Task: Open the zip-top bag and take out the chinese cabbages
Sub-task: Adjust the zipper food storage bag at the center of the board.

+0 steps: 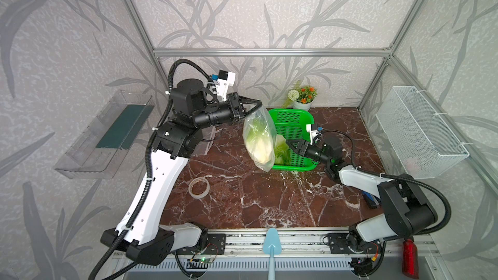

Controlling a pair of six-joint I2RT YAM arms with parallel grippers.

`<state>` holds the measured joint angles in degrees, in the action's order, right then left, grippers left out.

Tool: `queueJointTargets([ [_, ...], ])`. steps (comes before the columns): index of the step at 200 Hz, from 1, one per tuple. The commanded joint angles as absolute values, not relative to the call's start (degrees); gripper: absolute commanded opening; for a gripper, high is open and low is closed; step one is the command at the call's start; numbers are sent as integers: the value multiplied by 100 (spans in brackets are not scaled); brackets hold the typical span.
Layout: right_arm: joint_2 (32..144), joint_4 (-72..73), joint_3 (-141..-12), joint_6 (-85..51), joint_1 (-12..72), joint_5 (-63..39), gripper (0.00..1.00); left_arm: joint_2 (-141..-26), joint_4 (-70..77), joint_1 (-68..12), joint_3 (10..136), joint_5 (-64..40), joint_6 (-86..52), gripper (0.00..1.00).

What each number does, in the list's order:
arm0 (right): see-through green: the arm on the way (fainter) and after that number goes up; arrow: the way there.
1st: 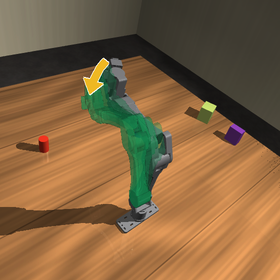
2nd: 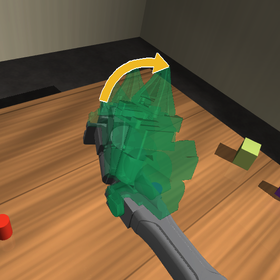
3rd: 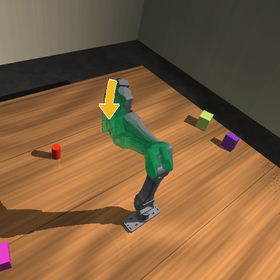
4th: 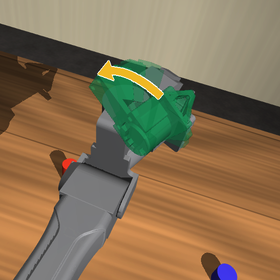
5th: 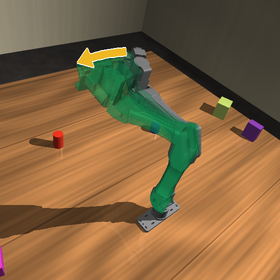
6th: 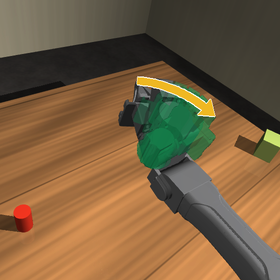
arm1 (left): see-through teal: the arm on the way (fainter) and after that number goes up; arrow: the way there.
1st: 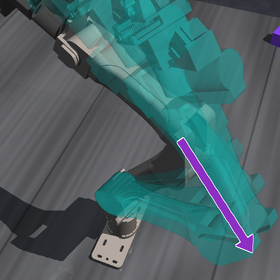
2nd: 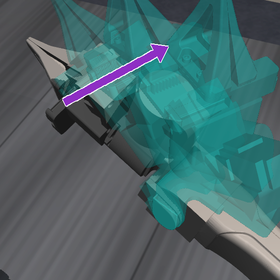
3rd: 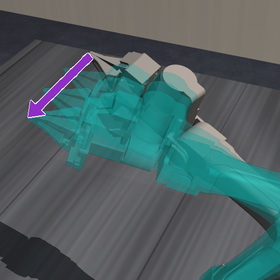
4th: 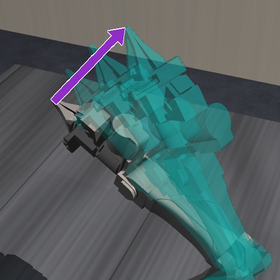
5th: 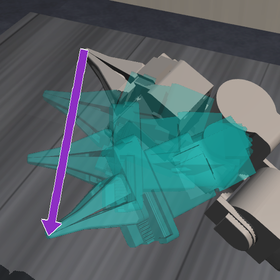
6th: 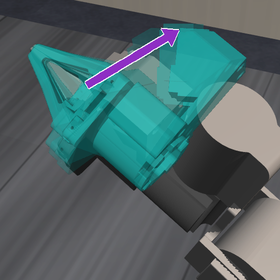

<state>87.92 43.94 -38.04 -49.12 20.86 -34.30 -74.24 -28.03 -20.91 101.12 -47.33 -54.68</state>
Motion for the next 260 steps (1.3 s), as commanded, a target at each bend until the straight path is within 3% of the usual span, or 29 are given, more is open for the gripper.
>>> queueJointTargets([
  [1, 9254, 4895, -4148, -5068, 2098, -3634, 52, -7275, -2355, -2101, 10319, -4973, -5648, 0],
  [173, 11251, 7134, -5513, -6512, 2316, -4161, 46, -7307, -2051, -2171, 10285, -5060, -5849, 0],
  [260, 11221, 7324, -5667, -6662, 2459, -4219, 42, -7287, -2175, -2179, 10297, -5036, -5724, 0],
])
